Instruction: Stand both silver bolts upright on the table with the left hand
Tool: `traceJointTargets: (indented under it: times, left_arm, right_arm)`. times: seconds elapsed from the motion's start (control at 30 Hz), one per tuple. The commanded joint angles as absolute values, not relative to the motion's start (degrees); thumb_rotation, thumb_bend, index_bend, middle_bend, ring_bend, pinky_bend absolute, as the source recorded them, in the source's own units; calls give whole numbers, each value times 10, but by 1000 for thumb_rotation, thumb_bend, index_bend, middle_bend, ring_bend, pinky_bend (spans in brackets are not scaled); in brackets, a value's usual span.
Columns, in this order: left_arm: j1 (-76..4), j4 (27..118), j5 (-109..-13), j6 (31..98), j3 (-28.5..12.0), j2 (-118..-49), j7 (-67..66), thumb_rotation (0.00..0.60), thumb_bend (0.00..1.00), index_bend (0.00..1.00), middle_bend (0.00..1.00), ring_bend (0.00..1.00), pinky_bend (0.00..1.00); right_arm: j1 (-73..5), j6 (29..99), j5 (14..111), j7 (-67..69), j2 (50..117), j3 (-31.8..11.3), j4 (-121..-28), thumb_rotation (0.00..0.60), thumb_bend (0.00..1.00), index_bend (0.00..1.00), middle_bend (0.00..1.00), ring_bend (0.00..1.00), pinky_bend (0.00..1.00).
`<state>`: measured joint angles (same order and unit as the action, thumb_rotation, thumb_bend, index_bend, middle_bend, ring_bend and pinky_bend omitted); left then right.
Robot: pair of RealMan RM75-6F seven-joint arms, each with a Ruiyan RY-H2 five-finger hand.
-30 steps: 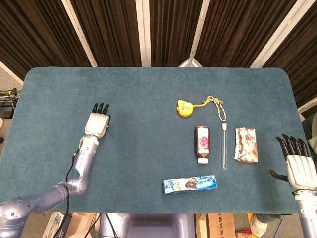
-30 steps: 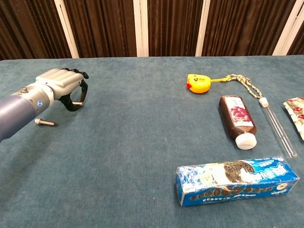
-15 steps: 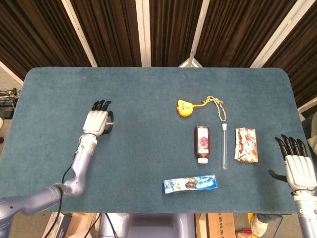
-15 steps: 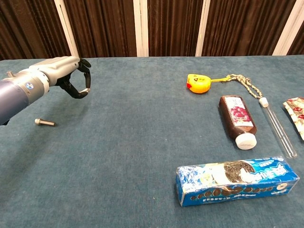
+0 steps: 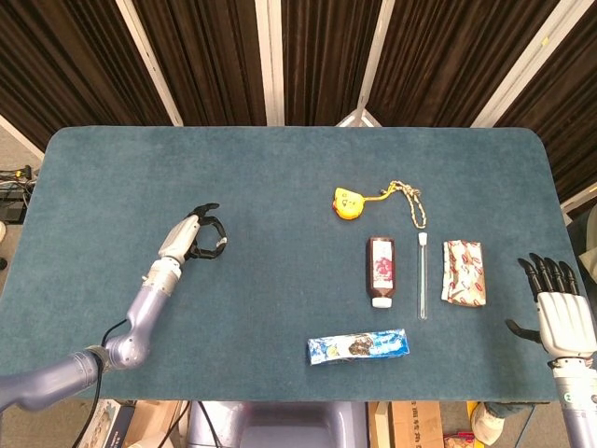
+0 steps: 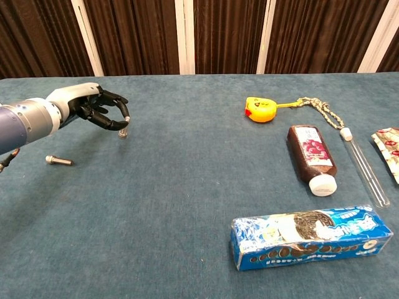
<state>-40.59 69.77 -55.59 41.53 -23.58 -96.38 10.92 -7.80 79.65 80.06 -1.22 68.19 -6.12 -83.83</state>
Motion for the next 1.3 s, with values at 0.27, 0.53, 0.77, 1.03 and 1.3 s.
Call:
traceJointTargets:
  times: [0.27, 0.53, 0.77, 1.03, 1.3]
  left_arm:
    - [-399, 626, -694, 407, -219, -988, 306, 600, 546, 571, 82, 0, 0]
    - [-409, 590, -736, 423, -192, -1000, 340, 600, 544, 571, 81, 0, 0]
    - [-415, 560, -749, 442, -176, -1014, 352, 600, 544, 571, 81, 0, 0]
    - [-416, 541, -754, 460, -164, -1020, 354, 600, 544, 571, 81, 0, 0]
    - [-414, 526, -756, 459, -149, -1018, 371, 600, 543, 571, 78, 0, 0]
  right_arm:
    - [-78, 795, 799, -8, 683, -62, -836, 600, 113, 130, 91, 47, 0]
    - [-78, 793, 798, -5, 683, -62, -835, 600, 113, 131, 91, 47, 0]
    - [-78, 792, 797, -4, 683, -62, -835, 600, 114, 130, 90, 47, 0]
    - [-79, 791, 797, -6, 684, -62, -834, 600, 114, 130, 91, 47, 0]
    - [-79, 790, 796, -7, 685, -62, -834, 600, 114, 131, 91, 47, 0]
